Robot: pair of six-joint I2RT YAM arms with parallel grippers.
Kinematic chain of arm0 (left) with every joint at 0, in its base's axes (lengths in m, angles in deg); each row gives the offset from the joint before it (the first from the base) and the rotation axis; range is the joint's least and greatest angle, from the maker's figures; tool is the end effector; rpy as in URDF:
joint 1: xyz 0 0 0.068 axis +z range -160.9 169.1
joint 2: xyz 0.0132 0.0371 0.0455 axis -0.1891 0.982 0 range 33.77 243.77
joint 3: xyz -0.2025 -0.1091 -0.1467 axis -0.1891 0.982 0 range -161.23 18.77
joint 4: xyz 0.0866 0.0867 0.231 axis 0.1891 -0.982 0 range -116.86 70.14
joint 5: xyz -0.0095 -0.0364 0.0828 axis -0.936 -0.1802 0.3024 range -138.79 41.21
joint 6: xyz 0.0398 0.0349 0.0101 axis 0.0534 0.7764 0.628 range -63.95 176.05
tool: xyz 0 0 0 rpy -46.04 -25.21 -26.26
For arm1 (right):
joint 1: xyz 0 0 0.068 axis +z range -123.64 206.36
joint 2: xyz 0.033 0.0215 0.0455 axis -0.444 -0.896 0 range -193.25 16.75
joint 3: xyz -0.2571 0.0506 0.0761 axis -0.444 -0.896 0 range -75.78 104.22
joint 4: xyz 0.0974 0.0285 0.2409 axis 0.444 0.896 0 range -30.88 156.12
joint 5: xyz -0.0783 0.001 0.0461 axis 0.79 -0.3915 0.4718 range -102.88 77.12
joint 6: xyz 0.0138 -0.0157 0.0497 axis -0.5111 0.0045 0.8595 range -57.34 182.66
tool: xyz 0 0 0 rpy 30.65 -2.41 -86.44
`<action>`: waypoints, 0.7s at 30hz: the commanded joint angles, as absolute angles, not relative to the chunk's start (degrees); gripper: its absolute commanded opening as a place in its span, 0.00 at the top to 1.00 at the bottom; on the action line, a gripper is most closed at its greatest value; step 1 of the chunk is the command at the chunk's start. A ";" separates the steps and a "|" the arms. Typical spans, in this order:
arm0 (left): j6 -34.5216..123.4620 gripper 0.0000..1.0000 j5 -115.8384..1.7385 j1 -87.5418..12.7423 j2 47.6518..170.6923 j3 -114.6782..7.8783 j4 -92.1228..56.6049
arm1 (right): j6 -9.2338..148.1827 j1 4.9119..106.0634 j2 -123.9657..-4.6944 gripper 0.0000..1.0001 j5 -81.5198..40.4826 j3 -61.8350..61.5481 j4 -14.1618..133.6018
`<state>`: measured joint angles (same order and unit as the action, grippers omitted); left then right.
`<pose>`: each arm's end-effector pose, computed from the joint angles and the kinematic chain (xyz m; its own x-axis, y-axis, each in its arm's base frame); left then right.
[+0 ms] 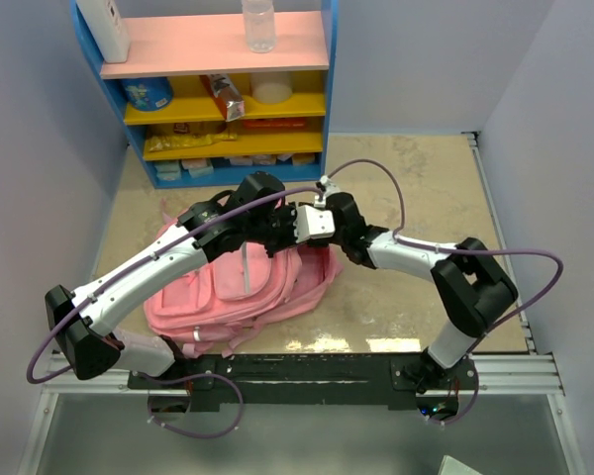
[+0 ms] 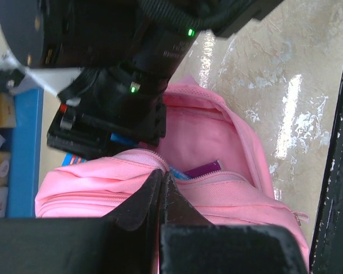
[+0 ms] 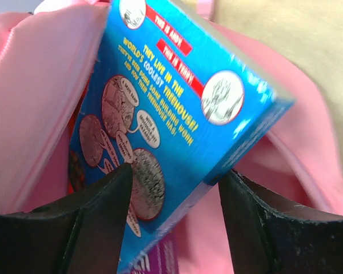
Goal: Pack the student bag
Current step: Place the book in the student bag.
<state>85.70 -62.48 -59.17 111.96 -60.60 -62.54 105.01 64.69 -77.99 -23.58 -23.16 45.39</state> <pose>0.1874 -0.2229 0.3650 0.0338 0.6842 -0.7285 0.9509 0.2024 0.2341 0.2780 0.2282 0.2051 -0.7725 0.2330 -0.5907 -0.2939 0.6934 0.6579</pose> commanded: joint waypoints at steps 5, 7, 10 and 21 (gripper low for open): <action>86.90 1.00 -67.25 -59.42 110.50 -63.41 -58.45 | 103.53 71.80 -80.02 0.48 -24.22 -17.76 42.16; 86.99 1.00 -67.07 -59.50 110.41 -63.15 -58.36 | 102.57 71.89 -77.84 0.51 -25.26 -19.60 43.64; 87.43 1.00 -66.98 -59.50 110.41 -62.88 -58.45 | 100.02 71.98 -73.62 0.37 -26.76 -22.33 47.24; 87.34 1.00 -67.60 -59.50 110.32 -63.23 -58.53 | 99.84 66.44 -65.33 0.50 -13.06 -26.12 50.95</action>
<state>85.85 -66.02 -59.61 111.85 -60.60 -63.46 100.94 66.85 -65.25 -18.02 -28.36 52.10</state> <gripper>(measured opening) 0.016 0.571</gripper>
